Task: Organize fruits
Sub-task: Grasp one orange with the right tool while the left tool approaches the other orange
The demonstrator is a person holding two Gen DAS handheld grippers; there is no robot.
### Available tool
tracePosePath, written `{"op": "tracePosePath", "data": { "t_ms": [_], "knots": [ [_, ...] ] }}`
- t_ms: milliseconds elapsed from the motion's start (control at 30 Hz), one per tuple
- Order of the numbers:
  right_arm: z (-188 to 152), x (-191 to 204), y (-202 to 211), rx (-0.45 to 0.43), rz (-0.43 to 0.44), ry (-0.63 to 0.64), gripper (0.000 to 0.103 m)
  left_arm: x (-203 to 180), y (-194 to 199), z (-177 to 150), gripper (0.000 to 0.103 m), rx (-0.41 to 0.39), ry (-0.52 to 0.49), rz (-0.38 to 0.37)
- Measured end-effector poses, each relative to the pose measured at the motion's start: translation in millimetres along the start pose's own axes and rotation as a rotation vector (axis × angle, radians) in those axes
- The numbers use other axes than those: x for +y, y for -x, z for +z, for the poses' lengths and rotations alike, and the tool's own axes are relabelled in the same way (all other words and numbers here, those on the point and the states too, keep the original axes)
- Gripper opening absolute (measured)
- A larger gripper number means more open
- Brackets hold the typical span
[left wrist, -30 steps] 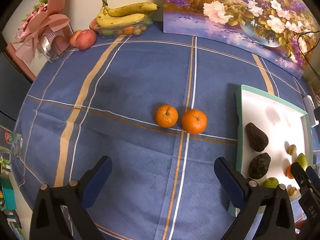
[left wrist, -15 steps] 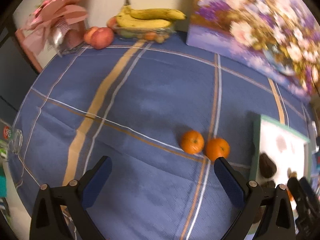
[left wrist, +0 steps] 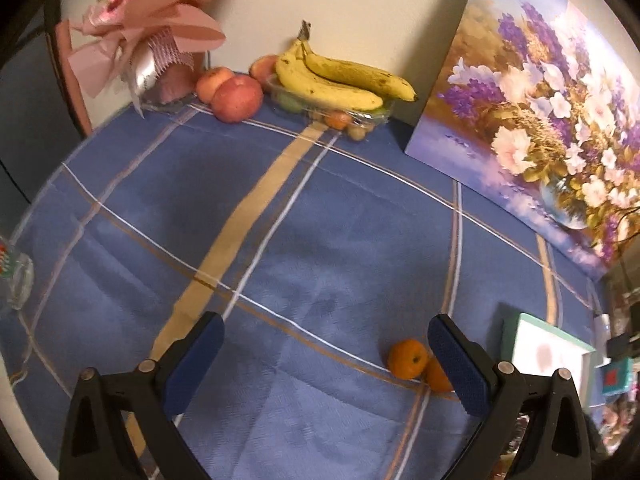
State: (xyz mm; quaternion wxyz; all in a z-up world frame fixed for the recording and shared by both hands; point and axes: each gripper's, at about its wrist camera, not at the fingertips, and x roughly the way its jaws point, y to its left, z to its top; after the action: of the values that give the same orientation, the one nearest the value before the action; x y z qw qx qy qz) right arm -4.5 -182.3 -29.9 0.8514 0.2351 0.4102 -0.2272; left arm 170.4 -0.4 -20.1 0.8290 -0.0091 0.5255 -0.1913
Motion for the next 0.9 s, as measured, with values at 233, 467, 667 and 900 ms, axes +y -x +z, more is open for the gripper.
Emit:
{"op": "tracePosePath", "data": {
  "t_ms": [233,467,667,900],
  "knots": [
    [3.6,21.3,-27.8,0.056,0.003,0.059,0.074,-1.6,-19.0,2.4,0.103,0.064,0.012,0.022],
    [-1.0,37.2,-50.8,0.105,0.009,0.097,0.059,-4.8,-39.2,-0.9,0.102,0.101,-0.002,0.043],
    [-7.3,48.1,-68.7,0.148,0.017,0.130,0.053,-4.3,-54.3,-7.9,0.102,0.130,0.002,0.038],
    [-10.8,56.0,-78.4,0.165,0.042,0.150,0.048,-1.1,-66.1,-14.1,0.101,0.152,0.027,0.021]
  ]
}}
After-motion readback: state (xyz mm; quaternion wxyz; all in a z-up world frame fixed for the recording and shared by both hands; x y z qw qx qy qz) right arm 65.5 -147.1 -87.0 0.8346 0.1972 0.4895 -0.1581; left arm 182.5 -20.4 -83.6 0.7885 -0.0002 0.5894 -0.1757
